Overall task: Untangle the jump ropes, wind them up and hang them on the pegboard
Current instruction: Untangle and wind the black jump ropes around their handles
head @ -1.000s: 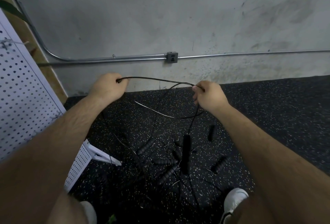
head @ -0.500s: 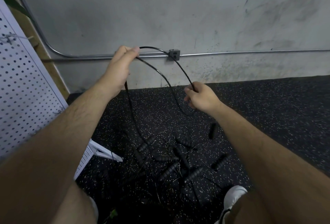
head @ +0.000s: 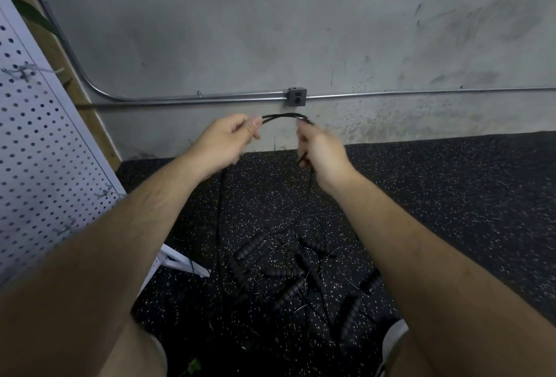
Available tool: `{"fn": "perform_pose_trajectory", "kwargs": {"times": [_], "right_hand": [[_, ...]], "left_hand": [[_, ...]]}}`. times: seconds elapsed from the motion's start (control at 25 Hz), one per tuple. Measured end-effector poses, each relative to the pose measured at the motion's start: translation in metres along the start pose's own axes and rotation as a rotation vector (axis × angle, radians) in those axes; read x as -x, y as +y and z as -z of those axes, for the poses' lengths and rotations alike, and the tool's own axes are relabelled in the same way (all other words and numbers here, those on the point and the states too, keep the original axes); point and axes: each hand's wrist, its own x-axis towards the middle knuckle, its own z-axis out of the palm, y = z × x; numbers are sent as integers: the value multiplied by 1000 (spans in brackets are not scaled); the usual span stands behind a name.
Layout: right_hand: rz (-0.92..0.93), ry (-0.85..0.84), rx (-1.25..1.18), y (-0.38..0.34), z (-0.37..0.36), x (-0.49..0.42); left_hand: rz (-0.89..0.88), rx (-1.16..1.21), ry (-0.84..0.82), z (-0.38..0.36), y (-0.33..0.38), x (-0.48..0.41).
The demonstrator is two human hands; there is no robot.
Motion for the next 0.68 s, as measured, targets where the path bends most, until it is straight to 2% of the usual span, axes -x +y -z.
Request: {"fn": "perform_pose_trajectory", "kwargs": {"times": [0.08,0.12,0.16,0.2,0.24,0.28,0.32,0.36,0.44,0.48,0.56,0.64,0.68], "right_hand": [[-124,177,-134,-6,17,-12],[-191,234,-22,-4,24,-14],[-242,259,292,1,29,-14],[-218,312,704,10,30,-12],[-32,372,1005,17,26,-9],[221,377,1098,20,15,-5],[366,264,1014,21,3,2],[362,65,856,25,-12,5],[92,-341,703,36,-43,13],[20,-449,737,44,-52,15],[12,-460,706,50,-57,11],[30,-339,548,41,-51,2],[50,-262,466,34,-47,-4]], "left_hand": [[134,-211,-152,6,-26,3],[185,-262,-167,8,-39,3],[218,-226,-148,7,-48,1],[236,-111,-110,5,-54,-2],[247,51,-72,3,-53,-7],[254,217,-50,-2,-48,-11],[255,363,-46,-7,-39,-15],[247,475,-50,-14,-30,-17],[207,644,-60,-25,-12,-19],[188,701,-63,-28,-5,-19],[171,697,-24,-30,2,-20],[181,553,18,-27,1,-16],[190,505,-14,-25,-4,-12]]}}
